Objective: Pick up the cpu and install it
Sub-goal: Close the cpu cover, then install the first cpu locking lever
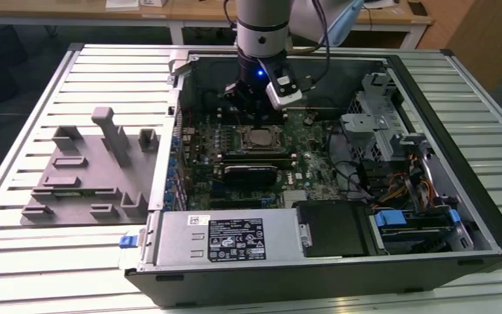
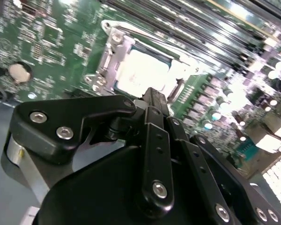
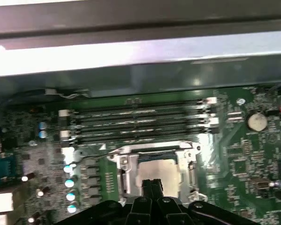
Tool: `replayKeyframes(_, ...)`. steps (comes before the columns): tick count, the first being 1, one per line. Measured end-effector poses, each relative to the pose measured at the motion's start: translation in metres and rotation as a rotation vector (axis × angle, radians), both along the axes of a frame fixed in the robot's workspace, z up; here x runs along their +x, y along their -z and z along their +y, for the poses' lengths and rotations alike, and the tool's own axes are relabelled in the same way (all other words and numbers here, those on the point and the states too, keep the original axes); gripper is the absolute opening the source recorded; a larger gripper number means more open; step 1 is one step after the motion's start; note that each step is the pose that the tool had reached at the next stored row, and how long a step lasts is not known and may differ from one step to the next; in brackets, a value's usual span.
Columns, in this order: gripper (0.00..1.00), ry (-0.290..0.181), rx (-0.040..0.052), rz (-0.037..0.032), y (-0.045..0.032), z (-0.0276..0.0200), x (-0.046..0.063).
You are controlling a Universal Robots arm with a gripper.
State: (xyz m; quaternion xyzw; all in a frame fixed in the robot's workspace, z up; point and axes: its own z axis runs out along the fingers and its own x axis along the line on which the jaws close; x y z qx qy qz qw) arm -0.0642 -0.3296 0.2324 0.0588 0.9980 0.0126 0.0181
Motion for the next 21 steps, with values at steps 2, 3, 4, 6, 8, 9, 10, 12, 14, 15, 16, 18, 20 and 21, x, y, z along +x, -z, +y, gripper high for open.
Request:
replayKeyframes(2,0.11,0.0,0.0,0.0002,0.0,0.0,0.006)
replayKeyframes(3,0.11,0.0,0.0,0.0002,0.0,0.0,0.009)
replayKeyframes(4,0.11,0.0,0.0,0.0004,0.0,0.0,0.01)
replayKeyframes(6,0.11,0.0,0.0,0.0003,-0.0002,0.0,0.011)
replayKeyframes(8,0.11,0.0,-0.0001,0.0004,-0.0022,0.0,0.011)
replayKeyframes(9,0.11,0.0,-0.0001,0.0003,-0.004,0.0,0.011)
replayKeyframes(10,0.11,0.0,0.0,0.0003,-0.006,0.0,0.011)
replayKeyframes(12,0.11,0.0,0.0001,0.0002,-0.0107,0.0,0.011)
replayKeyframes(14,0.11,0.0,0.0,0.0002,-0.0147,0.0,0.011)
replayKeyframes(15,0.11,0.0,-0.0002,0.0004,-0.0157,0.0,0.011)
replayKeyframes(16,0.11,0.0,0.0,0.0002,-0.0158,0.0,0.011)
replayKeyframes(18,0.11,0.0,0.0,0.0003,-0.016,0.0,0.011)
replayKeyframes(20,0.11,0.0,0.0,0.0003,-0.0162,0.0,0.011)
replayKeyframes(21,0.11,0.0,0.0,0.0003,-0.0162,0.0,0.011)
